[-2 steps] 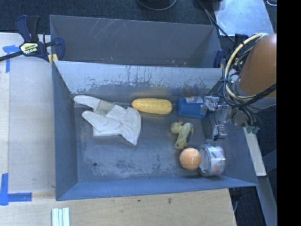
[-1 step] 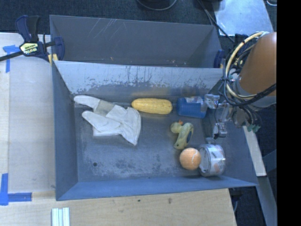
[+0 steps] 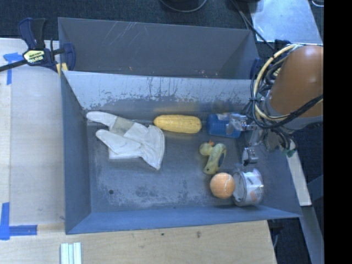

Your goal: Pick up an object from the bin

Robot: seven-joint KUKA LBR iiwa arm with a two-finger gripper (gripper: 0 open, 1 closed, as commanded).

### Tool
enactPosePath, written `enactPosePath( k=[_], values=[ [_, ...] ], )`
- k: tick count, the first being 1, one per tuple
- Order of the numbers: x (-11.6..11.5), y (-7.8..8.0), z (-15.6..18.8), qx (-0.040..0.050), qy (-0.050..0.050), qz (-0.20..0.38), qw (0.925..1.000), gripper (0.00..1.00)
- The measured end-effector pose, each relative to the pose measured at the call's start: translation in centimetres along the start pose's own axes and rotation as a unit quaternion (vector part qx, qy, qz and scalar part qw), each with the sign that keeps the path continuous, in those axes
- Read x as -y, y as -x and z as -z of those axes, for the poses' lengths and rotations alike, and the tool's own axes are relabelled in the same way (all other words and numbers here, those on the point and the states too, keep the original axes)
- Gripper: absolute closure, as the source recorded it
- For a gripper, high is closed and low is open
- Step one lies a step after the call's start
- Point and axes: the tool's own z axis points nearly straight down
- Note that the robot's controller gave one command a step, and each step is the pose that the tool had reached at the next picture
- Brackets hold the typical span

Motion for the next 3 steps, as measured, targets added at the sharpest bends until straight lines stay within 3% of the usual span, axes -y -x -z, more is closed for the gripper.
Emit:
enactPosePath(
  k=[1, 2, 3],
  values=[
    [-0.6, 0.2, -3.2, -0.0024, 0.001, -0.015, 0.9999, 0.00],
    [-1.7, 0.6, -8.5, 0.0038, 0.000, -0.142, 0.9898, 0.00],
    [-3.0, -0.7, -10.8, -0.0012, 0.001, -0.030, 0.9995, 1.00]
  ],
)
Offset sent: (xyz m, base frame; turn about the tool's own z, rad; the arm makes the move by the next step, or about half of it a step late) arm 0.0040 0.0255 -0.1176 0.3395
